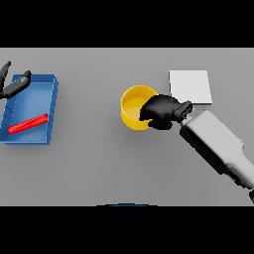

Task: Pick up the red beaker and tilt it to pour out 1 green nut into yellow bowl. Pick up the yellow bowl and place it on the metallic measuring scale.

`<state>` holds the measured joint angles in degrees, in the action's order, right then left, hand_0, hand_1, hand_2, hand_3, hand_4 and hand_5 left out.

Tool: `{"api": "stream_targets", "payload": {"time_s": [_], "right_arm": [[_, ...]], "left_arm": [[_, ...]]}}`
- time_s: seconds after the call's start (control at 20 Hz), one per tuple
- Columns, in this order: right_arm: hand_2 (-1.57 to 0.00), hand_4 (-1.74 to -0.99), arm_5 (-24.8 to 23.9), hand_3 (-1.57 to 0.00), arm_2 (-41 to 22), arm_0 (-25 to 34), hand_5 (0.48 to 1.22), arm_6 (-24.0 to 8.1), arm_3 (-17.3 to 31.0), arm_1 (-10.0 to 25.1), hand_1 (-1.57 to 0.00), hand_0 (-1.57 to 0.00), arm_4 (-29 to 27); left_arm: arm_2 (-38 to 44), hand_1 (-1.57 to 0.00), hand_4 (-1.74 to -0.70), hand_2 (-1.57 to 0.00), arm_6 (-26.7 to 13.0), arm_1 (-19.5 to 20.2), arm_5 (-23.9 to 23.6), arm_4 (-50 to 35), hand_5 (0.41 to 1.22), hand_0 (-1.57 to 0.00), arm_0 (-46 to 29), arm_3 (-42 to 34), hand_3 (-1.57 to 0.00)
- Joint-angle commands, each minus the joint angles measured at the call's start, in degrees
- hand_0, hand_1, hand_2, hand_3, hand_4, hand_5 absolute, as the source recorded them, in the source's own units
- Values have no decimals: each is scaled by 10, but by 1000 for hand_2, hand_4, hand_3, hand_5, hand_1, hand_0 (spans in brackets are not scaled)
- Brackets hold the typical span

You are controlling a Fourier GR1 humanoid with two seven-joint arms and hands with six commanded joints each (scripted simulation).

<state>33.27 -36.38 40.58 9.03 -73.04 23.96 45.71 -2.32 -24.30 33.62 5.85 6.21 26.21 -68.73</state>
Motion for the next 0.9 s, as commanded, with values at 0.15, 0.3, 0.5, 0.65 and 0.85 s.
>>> {"api": "stream_targets", "payload": {"time_s": [0.15, 0.3, 0.5, 0.65, 0.85], "right_arm": [[-1471, -1739, 10, -1191, 15, 2, 1219, -27, -28, 21, -1564, -1564, -3], [-1520, -1740, 12, -1179, 30, -5, 1219, -41, -45, 32, -1567, -1520, -10], [-1504, -1741, -14, -1174, 60, 18, 1220, -45, -15, 55, -1570, -1550, -8], [-1533, -1741, -55, -1156, 77, 27, 1221, -28, 24, 71, -1570, -1560, -4], [-1553, -1741, -98, -1155, 94, 54, 1221, -17, 104, 77, -1571, -1567, 4]], "left_arm": [[7, 1, -793, 1, 0, 1, 3, -10, 702, 1, 0, -4, 1], [7, 1, -800, 1, -3, -2, 1, -11, 704, 1, 6, 0, 1], [12, 1, -826, 1, -21, -1, 3, -22, 723, 1, -6, -18, 1], [15, 1, -837, 1, -27, 0, 2, -23, 737, 1, -1, -16, 1], [10, 1, -851, 1, -39, -5, -4, -24, 754, 1, -12, -39, 1]]}}
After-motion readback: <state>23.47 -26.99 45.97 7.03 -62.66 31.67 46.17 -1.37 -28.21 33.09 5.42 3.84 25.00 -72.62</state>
